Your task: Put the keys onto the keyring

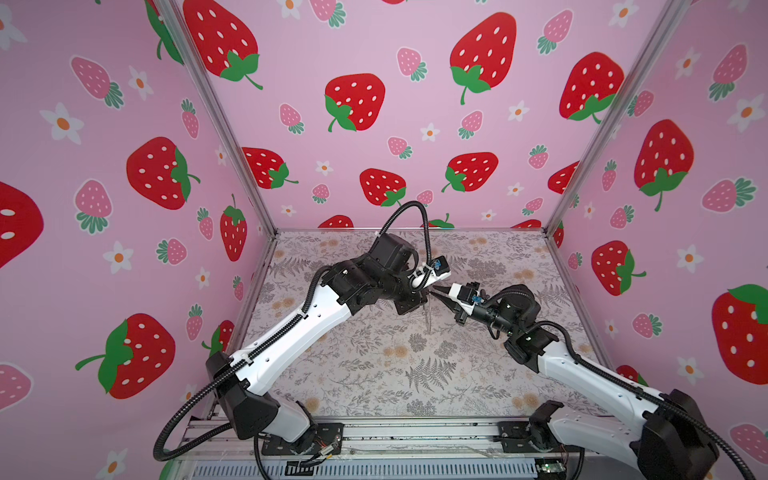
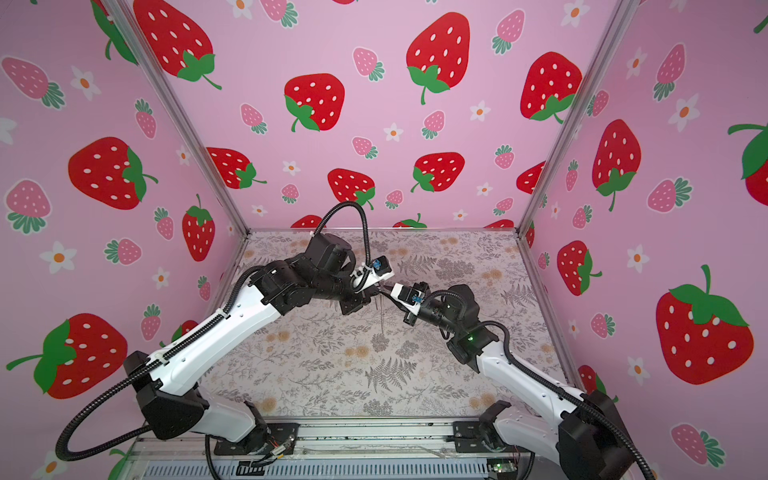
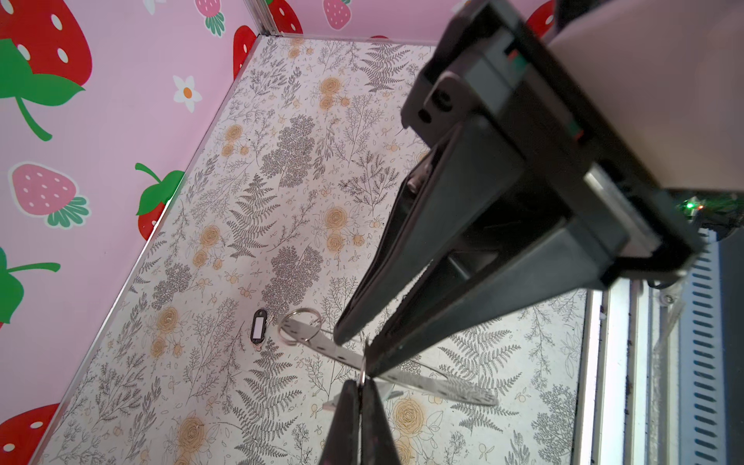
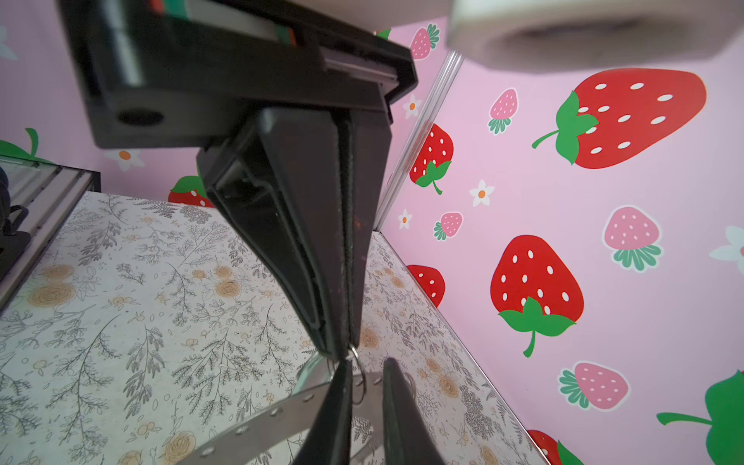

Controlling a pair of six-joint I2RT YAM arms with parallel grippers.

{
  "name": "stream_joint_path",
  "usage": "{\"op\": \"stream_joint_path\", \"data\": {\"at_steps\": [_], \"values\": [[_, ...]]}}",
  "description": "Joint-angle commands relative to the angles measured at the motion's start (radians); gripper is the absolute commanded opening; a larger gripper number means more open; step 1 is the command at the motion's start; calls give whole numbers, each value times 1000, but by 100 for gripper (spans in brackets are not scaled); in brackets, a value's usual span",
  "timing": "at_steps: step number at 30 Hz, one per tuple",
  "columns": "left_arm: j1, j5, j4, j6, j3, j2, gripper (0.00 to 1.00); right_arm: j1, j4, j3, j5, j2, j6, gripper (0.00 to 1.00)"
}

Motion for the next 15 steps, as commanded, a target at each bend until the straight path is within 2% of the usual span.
{"op": "stream_joint_path", "data": {"at_steps": [1,10,15], "values": [[-21,9,-23,38,42,-5,0,6,50,15,-4,4,44,17],[-42,-6,-14,80,43,-12,0,7,-33,40,12,25,20,10],[-46,23,7,111,32,-20,0,5,-64,49,-58,25,5,7]]}}
